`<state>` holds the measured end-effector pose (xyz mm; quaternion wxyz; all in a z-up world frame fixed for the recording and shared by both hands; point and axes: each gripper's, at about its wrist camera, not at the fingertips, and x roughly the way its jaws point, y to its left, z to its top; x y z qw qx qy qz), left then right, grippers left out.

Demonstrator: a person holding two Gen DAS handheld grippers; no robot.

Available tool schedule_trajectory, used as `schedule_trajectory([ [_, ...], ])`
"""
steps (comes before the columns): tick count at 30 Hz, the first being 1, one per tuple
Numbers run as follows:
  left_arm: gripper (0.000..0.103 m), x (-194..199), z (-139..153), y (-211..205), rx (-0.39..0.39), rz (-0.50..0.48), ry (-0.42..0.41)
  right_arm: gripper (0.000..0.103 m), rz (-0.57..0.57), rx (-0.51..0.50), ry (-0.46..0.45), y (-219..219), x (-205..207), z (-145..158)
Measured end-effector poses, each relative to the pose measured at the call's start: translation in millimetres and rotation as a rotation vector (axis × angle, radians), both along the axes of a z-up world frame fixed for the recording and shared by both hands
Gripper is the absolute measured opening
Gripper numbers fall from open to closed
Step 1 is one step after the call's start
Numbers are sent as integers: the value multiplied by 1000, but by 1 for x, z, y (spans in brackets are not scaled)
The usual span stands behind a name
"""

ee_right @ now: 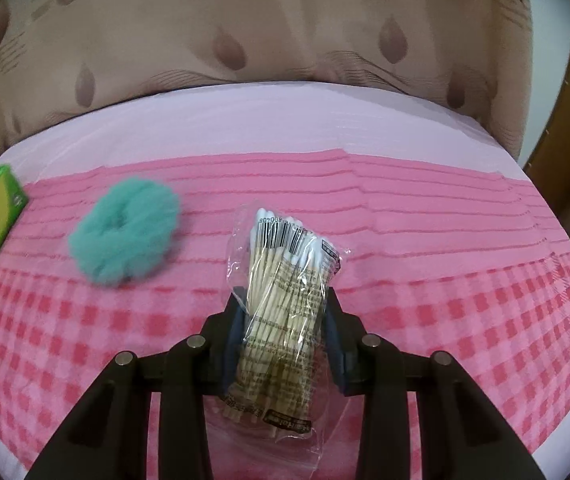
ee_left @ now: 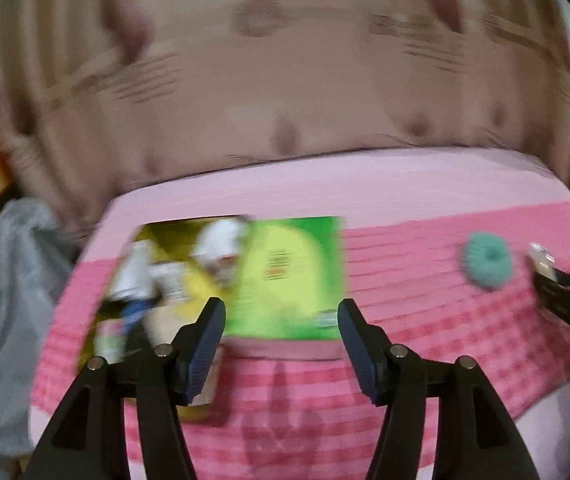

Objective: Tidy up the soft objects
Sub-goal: 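Grasp the cotton swab bag with the right gripper while the left gripper grasps the teal scrunchie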

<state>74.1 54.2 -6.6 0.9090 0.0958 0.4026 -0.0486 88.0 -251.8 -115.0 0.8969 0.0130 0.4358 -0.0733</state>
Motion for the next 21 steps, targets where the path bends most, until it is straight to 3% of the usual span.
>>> schedule_trajectory([
  [9,60,39,-38,-114,-108,-233,160,34,-14,34,-4,-14,6,-1],
  [16,60,61,-63,-178,-139,-308,235,36,-10,59,-8,-13,5,0],
  [21,60,75,-82,-209,-132,-300,281,37,-8,71,-11,-16,5,0],
])
